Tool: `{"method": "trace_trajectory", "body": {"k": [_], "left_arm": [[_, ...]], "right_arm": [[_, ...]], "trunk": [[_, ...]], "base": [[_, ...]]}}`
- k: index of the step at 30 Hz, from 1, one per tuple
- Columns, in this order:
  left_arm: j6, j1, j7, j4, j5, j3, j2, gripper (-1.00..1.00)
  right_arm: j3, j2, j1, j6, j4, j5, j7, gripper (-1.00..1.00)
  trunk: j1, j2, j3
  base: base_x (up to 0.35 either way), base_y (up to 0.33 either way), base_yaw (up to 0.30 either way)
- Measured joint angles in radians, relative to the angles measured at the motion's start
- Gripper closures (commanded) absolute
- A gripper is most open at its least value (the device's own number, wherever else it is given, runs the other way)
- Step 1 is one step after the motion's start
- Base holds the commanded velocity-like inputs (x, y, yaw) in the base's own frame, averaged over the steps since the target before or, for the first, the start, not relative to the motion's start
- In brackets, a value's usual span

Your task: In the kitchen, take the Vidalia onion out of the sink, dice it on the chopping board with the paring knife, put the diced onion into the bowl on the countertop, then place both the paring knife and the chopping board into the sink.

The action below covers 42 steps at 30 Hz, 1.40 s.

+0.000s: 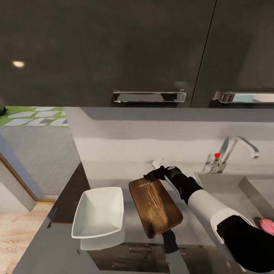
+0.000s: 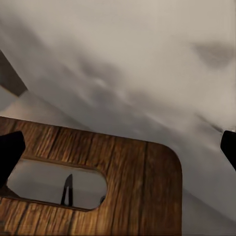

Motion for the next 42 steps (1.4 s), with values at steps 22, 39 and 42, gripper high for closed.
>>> {"method": "trace_trajectory", "body": {"k": [22, 39, 42], "left_arm": [[0.000, 0.000, 0.000, 0.002, 0.000, 0.000, 0.000, -1.00], [0.000, 0.000, 0.000, 0.003, 0.000, 0.000, -0.001, -1.00], [0.000, 0.000, 0.000, 0.004, 0.000, 0.000, -0.001, -1.00]], "right_arm": [[0.000, -0.002, 0.000, 0.000, 0.010, 0.000, 0.000, -1.00], [0.000, -0.003, 0.001, 0.000, 0.010, 0.000, 0.000, -1.00], [0.000, -0.003, 0.000, 0.000, 0.010, 0.000, 0.000, -1.00]], "trunk": [[0.000, 0.000, -0.035], [0.000, 0.000, -0.063], [0.000, 0.000, -0.068]], "base": [[0.000, 0.000, 0.000], [0.000, 0.000, 0.000], [0.000, 0.000, 0.000]]}}
